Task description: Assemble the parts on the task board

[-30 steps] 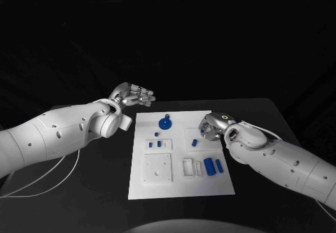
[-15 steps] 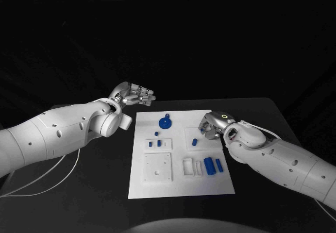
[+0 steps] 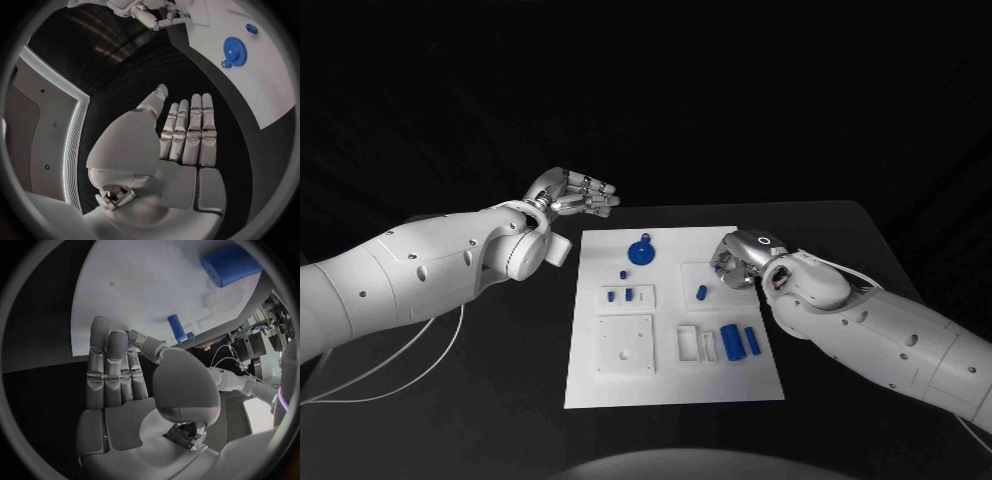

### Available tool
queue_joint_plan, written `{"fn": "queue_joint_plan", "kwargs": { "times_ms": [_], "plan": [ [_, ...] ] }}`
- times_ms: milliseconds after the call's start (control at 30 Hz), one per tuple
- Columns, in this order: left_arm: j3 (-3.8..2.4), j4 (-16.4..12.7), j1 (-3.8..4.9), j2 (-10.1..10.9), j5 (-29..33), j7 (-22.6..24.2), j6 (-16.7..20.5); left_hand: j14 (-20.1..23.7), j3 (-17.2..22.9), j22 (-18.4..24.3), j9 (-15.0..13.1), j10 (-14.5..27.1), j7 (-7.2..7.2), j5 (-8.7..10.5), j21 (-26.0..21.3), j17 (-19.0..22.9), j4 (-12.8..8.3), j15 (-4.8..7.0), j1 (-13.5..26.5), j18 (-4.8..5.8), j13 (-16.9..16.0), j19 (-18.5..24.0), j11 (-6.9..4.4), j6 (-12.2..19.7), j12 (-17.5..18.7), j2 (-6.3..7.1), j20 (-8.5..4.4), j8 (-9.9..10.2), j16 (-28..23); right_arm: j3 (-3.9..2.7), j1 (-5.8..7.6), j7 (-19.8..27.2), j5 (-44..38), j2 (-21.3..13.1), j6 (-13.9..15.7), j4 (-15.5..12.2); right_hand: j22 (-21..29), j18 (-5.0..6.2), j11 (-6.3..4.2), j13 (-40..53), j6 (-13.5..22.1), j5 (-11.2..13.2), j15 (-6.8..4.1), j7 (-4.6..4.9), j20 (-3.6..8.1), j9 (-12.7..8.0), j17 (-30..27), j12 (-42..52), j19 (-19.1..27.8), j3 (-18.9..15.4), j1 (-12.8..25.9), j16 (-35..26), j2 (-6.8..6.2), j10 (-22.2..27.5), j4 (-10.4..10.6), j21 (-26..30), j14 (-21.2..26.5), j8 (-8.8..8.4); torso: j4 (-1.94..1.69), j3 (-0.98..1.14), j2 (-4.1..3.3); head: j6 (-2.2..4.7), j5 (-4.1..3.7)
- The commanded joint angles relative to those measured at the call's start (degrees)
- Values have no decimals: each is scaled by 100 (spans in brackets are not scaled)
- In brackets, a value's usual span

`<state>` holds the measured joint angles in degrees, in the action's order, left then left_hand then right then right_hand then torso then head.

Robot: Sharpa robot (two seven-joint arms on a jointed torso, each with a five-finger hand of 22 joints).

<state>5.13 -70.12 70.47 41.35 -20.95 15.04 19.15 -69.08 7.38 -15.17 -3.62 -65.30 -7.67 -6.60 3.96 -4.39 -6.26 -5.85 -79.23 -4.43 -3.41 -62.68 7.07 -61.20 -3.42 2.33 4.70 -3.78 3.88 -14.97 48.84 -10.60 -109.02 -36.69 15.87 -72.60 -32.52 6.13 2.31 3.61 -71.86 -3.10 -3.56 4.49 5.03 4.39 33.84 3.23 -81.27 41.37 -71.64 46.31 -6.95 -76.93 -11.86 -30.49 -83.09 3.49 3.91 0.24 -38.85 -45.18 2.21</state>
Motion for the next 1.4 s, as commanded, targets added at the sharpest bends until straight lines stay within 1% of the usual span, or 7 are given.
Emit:
{"fn": "queue_joint_plan", "kwargs": {
  "times_ms": [33, 433, 633, 833, 900, 1200, 1400],
  "plan": [
    [-6, 18, 7, -6, 40, 28, -74, -3, -28, 8, -3, 30, 2, 17, 34, -6, 6, 4, 1, 12, 8, -37, -5, 8, -3, -61, 10, 15, -29, -48, 1, -59, -48, -64, 134, -112, -17, 56, -99, 0, -35, 21, -42, 6, 32, 8, 10, 18, -9, 34, -30, 31, 1, -129, 22, 0, 5, 20, 4, 0, 5, -5, 10],
    [-6, 113, 7, -11, 46, 31, -74, -3, -28, 8, -3, 30, 2, 17, 34, -6, 6, 4, 1, 12, 8, -37, -5, 8, -3, -61, 10, 15, -29, -504, 23, 35, 281, -355, 360, -728, -144, 82, -102, -1, -38, 23, -44, 4, 31, 5, 15, 18, -20, 14, -60, 36, -25, -132, 86, 68, 4, 19, -1, 0, 1, 0, 29],
    [-6, 127, 7, -12, 64, 38, -71, 2, -48, 39, -2, 31, 1, 19, 36, -5, 0, 2, 4, 12, 7, -43, -4, 9, -4, -62, 13, 17, -29, -596, 15, 109, 460, -470, 394, -1113, -159, 89, -103, -1, -38, 22, -45, 5, 35, 5, 16, 18, -24, 13, -64, 36, -26, -135, 90, 75, 4, 20, 9, -2, 6, -1, 86],
    [-5, 151, 6, -40, 107, 81, -23, 2, -48, 39, -2, 31, 1, 19, 36, -5, 0, 2, 4, 12, 7, -43, -4, 9, -4, -62, 13, 17, -29, -608, -108, 192, 603, -467, 305, -1547, -190, 106, -102, -1, -33, 20, -44, 6, 31, 5, 16, 18, -25, -1, -68, 37, -17, -132, 99, 95, 3, 19, 3, -1, 15, 13, 201],
    [-5, 167, 6, -55, 131, 98, -4, 14, -56, 63, -3, 27, 1, 19, 33, -2, -2, -2, -1, 14, 7, -40, -5, 10, -4, -67, 16, 15, -31, -580, -150, 210, 619, -433, 279, -1648, -193, 107, -102, -1, -33, 20, -44, 6, 30, 5, 15, 18, -25, -5, -67, 37, -15, -131, 101, 97, 3, 20, 3, -3, 17, 10, 252],
    [-4, 286, -4, -191, 240, 150, 54, 18, -55, 69, -3, 26, 1, 17, 31, -1, -1, -3, -3, 14, 8, -37, -5, 8, -4, -71, 17, 15, -30, -53, -325, 297, 479, -74, 169, -1786, -243, 117, -99, -1, -22, 18, -41, 8, 23, 7, 8, 18, -30, -28, -74, 30, 6, -122, 91, 140, 3, 19, -5, -15, 52, -29, 496],
    [-2, 337, -30, -270, 346, 176, 70, 18, -49, 88, -2, 19, 1, 13, 34, -1, -4, -1, -12, 12, 8, -39, -7, 11, -4, -85, 15, 16, -29, 150, -495, 340, 317, 161, 114, -1704, -264, 123, -96, 0, -22, 9, -39, 10, 21, 8, 3, 17, -32, -19, -72, 28, 7, -121, 78, 151, 3, 19, -9, -9, 54, -85, 698]
  ]
}}
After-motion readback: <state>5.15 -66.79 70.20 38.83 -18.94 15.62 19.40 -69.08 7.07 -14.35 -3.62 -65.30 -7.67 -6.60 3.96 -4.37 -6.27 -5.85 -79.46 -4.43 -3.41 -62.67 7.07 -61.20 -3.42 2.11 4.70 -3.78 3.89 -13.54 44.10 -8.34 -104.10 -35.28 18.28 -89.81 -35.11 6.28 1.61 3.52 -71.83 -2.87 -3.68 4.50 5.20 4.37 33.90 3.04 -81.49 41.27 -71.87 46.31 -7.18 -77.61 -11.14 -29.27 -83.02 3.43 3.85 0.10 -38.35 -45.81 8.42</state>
